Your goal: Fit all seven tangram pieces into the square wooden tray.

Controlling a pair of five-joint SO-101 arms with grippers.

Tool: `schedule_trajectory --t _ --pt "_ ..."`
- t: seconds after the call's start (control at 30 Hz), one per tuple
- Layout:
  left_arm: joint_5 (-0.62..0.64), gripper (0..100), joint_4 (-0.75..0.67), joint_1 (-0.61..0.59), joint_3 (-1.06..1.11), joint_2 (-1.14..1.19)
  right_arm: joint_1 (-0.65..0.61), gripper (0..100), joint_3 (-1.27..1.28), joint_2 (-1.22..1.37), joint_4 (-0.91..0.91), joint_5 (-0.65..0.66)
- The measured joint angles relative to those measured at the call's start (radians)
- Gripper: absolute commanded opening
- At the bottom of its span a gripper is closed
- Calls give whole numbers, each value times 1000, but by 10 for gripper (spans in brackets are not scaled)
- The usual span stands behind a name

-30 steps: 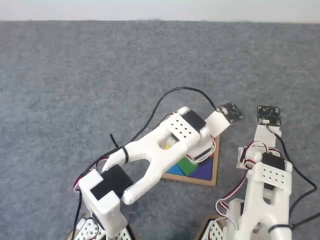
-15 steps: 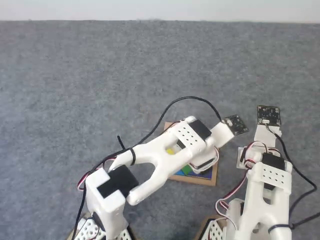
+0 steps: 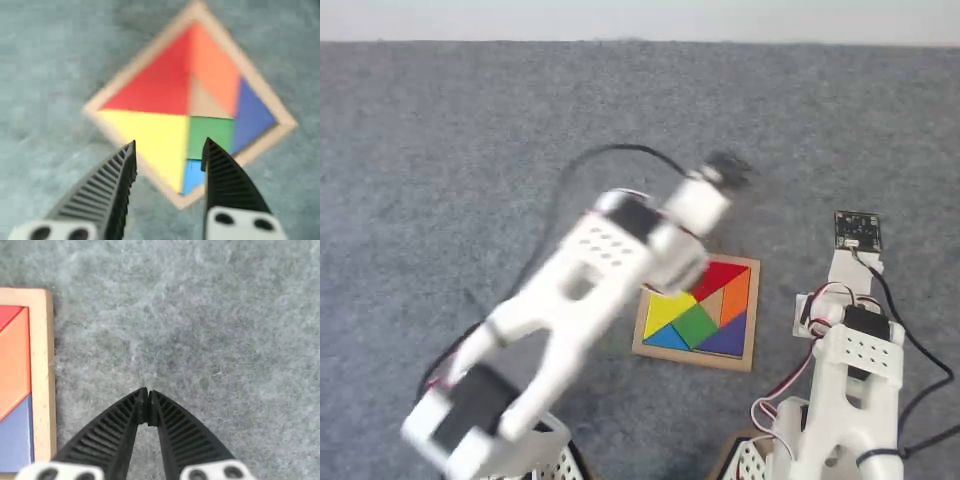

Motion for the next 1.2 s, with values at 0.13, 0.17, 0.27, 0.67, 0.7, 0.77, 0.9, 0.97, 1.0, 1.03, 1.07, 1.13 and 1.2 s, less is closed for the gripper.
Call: schedule_trajectory --t 0.13,0.17,0.27,0.67,0.7,0.77,0.9,0.97,1.0,1.03,1.07,1.13,1.2 --pt "0 199 -107 -157 175 -212 3 11 0 0 0 0" --pt "0 199 -120 -190 221 -262 3 11 0 0 0 0" --pt "0 199 -147 -285 347 -396 0 11 0 0 0 0" --pt "-54 199 -423 -595 928 -937 -192 10 112 -428 144 51" --pt "-77 199 -428 -601 979 -993 -212 10 150 -497 149 74" --pt "-98 199 -431 -612 1073 -1103 -229 10 224 -628 170 106" --pt "-104 199 -431 -621 1223 -1315 -233 10 301 -850 249 130" --pt "-106 199 -431 -624 1298 -1418 -235 10 330 -948 282 141" --pt "-106 199 -431 -628 1330 -1470 -235 10 341 -979 296 152" --pt "-106 199 -425 -631 1336 -1516 -233 10 353 -1017 308 169" --pt "-107 199 -405 -631 1336 -1567 -233 10 361 -1033 316 180" --pt "-110 199 -354 -646 1336 -1653 -233 10 387 -1019 319 203" --pt "-110 199 -318 -643 1336 -1660 -203 10 407 -1031 319 210"
